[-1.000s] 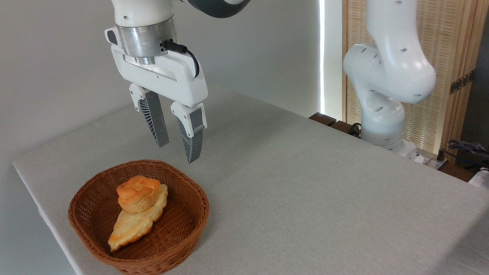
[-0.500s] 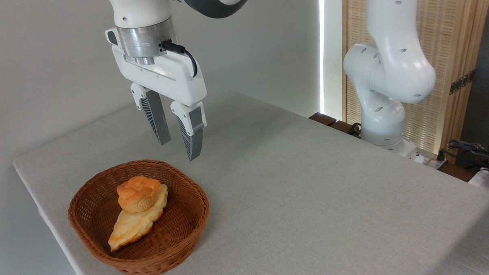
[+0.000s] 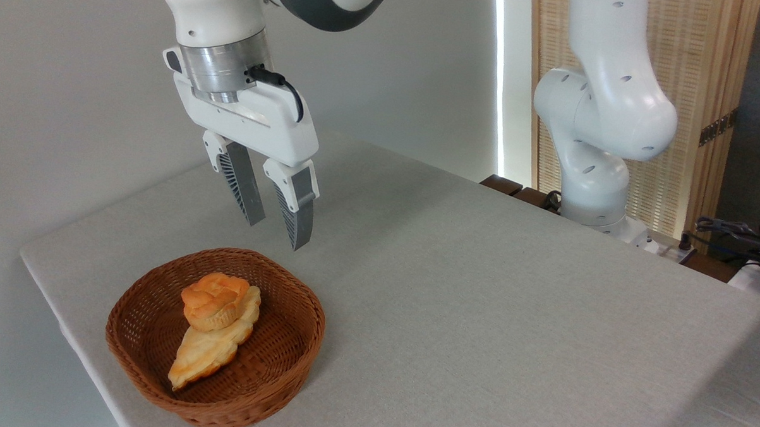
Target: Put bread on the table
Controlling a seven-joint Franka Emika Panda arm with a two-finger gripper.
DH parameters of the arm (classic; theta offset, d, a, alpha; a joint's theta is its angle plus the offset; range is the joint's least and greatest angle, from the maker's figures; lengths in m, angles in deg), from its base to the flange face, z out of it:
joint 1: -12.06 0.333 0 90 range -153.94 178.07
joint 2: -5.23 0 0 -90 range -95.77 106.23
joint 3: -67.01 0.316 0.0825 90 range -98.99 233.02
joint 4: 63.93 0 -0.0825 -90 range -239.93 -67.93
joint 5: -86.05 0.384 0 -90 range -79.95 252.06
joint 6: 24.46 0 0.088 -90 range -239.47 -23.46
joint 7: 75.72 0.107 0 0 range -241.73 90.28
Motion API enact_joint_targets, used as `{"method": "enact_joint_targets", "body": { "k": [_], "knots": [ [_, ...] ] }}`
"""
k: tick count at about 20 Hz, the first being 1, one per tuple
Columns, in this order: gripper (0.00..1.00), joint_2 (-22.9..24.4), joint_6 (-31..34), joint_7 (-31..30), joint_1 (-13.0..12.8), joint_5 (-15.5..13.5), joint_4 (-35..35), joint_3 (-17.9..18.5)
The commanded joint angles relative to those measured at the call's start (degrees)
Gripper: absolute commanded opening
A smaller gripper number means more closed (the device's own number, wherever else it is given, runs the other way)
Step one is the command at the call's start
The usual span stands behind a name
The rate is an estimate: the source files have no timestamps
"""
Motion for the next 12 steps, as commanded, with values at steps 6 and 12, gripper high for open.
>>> {"method": "enact_joint_targets", "body": {
  "k": [6, 12],
  "knots": [
    [1.00, -0.6, 0.7, -0.4, 0.1, -0.5, 0.7, -0.3],
    [1.00, -3.7, -10.7, -0.5, 0.1, -1.0, -0.1, -2.3]
  ]
}}
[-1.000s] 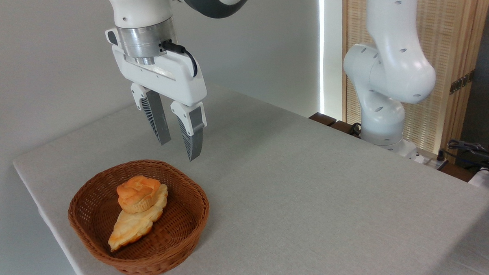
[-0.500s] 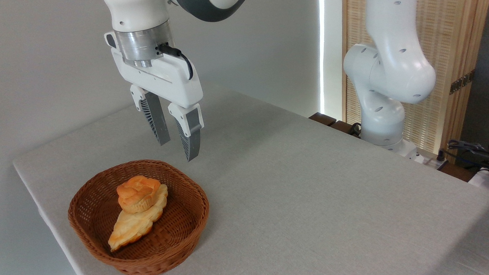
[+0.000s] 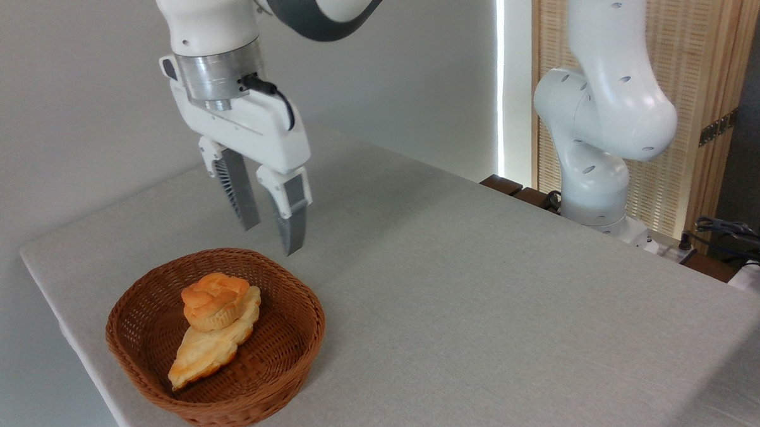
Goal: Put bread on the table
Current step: 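Lower the gripper into the basket and close on the round roll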
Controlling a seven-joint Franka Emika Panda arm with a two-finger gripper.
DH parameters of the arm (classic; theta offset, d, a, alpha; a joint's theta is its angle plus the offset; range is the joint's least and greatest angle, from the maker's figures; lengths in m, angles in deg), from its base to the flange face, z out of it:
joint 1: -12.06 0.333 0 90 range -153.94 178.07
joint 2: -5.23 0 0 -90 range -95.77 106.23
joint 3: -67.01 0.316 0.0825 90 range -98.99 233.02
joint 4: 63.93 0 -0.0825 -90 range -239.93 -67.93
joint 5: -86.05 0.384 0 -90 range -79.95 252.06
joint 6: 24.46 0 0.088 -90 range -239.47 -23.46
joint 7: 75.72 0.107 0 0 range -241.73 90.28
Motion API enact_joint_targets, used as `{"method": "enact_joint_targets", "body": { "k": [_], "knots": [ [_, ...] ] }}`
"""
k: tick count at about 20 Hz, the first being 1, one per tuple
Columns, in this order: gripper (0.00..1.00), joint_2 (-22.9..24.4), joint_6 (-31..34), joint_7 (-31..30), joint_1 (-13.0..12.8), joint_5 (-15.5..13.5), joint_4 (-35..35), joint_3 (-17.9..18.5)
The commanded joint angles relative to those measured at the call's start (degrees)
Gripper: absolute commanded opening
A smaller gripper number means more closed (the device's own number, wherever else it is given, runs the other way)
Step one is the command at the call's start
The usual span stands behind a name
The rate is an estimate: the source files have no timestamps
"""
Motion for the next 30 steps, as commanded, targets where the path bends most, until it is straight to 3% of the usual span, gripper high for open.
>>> {"method": "enact_joint_targets", "body": {
  "k": [1, 6, 13, 19, 20, 22, 23, 30],
  "knots": [
    [1.00, -3.0, -9.8, -0.5, 0.1, -0.9, -0.1, -1.4],
    [1.00, -7.5, -18.7, -0.5, 0.0, -0.9, 0.0, -1.6],
    [1.00, -11.8, -19.3, -0.4, 0.0, -0.9, 0.0, -4.6],
    [1.00, -12.2, -19.3, -0.5, 0.0, -0.7, 0.0, -4.8],
    [0.94, -12.2, -19.3, -0.5, 0.0, -0.3, 0.0, -4.8],
    [0.66, -12.2, -19.3, -0.5, -0.1, -0.4, 0.0, -4.8],
    [0.58, -12.2, -19.3, -0.4, -0.1, -0.3, 0.0, -4.8],
    [0.56, -12.1, -19.2, -0.4, -0.1, -0.4, 0.0, -4.8]
  ]
}}
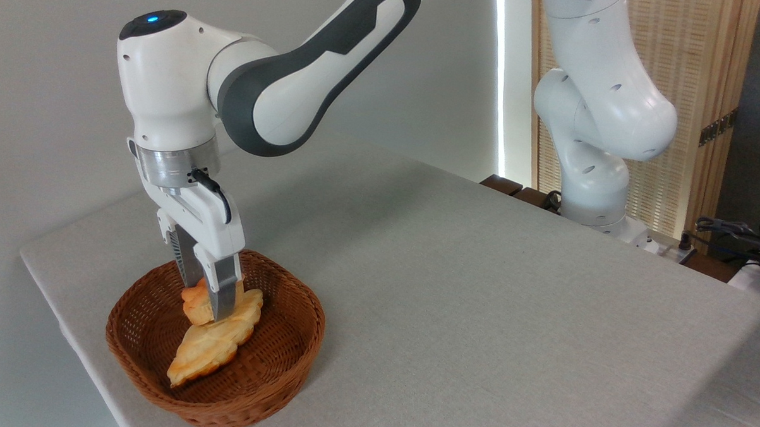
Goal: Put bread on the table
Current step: 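Lower the gripper into the basket and close on the round roll, then lift the round roll up out of the basket, then move the roll beside the basket, lower it, and open the gripper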
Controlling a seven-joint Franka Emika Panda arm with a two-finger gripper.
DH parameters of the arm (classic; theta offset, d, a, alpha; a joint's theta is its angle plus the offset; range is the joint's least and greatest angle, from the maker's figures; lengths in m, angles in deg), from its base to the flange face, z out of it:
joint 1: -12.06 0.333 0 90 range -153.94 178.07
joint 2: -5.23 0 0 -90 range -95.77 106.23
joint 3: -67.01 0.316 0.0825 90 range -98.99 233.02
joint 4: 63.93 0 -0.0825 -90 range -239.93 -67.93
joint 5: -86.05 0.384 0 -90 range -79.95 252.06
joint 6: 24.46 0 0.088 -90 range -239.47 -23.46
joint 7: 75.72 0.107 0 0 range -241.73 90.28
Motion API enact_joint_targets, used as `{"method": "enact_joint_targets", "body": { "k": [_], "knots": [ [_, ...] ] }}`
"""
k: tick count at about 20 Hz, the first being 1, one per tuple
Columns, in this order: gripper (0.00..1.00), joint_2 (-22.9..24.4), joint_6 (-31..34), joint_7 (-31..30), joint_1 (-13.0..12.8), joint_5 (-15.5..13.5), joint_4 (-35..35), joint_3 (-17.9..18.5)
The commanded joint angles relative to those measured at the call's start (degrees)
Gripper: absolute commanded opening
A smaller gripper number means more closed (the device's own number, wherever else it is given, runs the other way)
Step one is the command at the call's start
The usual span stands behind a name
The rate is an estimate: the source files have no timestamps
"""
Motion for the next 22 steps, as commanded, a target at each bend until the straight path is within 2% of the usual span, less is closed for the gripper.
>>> {"method": "enact_joint_targets", "body": {
  "k": [1, 5, 9, 11, 14, 19, 22],
  "knots": [
    [0.56, 0.1, -0.5, -0.3, 0.0, -0.5, 0.0, 0.0],
    [0.57, 0.9, -0.3, -1.0, 0.1, -0.8, 0.0, 0.0],
    [0.59, 4.0, 0.8, -2.6, 0.4, -1.3, 0.0, 0.1],
    [0.60, 5.9, 2.5, -2.6, 0.5, -2.4, 0.0, 0.5],
    [0.66, 9.5, 6.9, -2.5, 0.6, -3.6, -0.5, 0.9],
    [0.69, 18.0, 12.5, -2.0, 0.3, -3.6, -10.0, 0.8],
    [0.76, 19.7, 15.3, -1.7, 0.2, -3.7, -13.9, 0.4]
  ]
}}
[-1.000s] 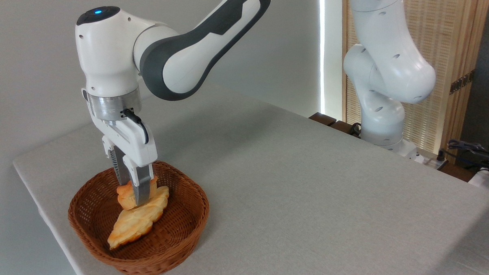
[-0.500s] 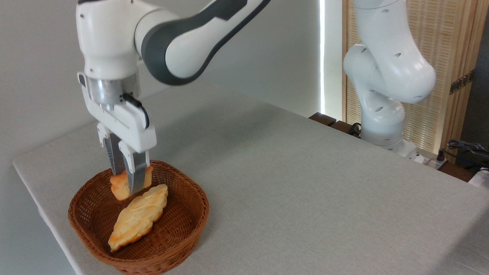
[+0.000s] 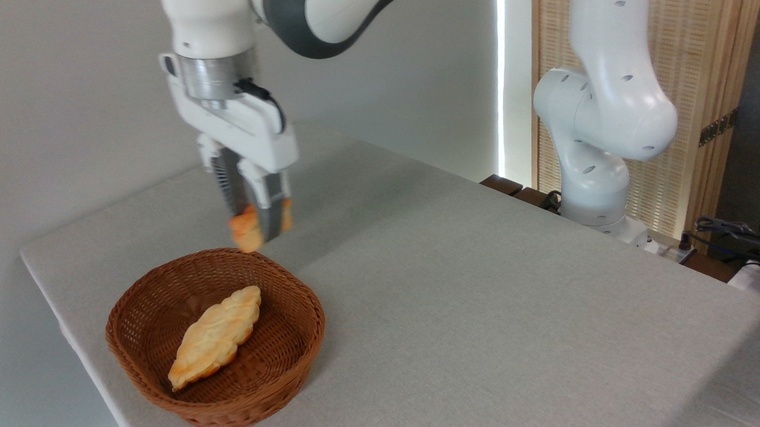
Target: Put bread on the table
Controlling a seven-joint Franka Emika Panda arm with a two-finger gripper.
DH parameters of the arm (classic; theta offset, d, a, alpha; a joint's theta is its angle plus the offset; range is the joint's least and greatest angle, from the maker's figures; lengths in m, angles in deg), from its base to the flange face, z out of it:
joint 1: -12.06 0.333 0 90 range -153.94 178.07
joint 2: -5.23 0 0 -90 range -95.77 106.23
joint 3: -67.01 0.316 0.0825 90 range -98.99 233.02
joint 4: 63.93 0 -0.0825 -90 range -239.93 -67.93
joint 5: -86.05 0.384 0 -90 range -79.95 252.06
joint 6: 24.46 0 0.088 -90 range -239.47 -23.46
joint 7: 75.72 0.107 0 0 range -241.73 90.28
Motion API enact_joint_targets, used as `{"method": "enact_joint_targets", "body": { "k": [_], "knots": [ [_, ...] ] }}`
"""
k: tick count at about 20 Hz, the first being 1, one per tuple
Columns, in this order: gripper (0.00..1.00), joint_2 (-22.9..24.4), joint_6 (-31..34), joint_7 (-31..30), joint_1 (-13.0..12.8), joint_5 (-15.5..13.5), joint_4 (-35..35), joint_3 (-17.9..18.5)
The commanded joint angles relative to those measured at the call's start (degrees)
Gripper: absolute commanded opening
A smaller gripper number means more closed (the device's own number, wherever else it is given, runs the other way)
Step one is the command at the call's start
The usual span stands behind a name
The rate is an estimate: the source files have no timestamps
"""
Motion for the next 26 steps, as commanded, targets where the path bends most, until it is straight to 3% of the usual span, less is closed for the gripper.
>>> {"method": "enact_joint_targets", "body": {
  "k": [1, 2, 3, 6, 17, 24, 26],
  "knots": [
    [0.80, 3.4, 1.7, 0.7, -0.6, -1.1, -6.8, 0.1],
    [0.93, 3.3, 1.7, 1.0, -0.7, -1.1, -8.0, 0.0],
    [1.00, 3.1, 1.5, 1.6, -1.7, -1.1, -9.4, 0.0],
    [1.00, 1.9, 0.9, 2.5, -3.3, -0.9, -10.5, 0.0],
    [1.00, 1.9, -0.8, 3.7, -2.9, -0.4, -9.8, 0.7],
    [1.00, 3.0, 0.0, 3.0, -2.5, -0.1, -0.3, 2.5],
    [1.00, 3.0, 0.6, 3.1, -1.7, 1.1, 2.3, 4.2]
  ]
}}
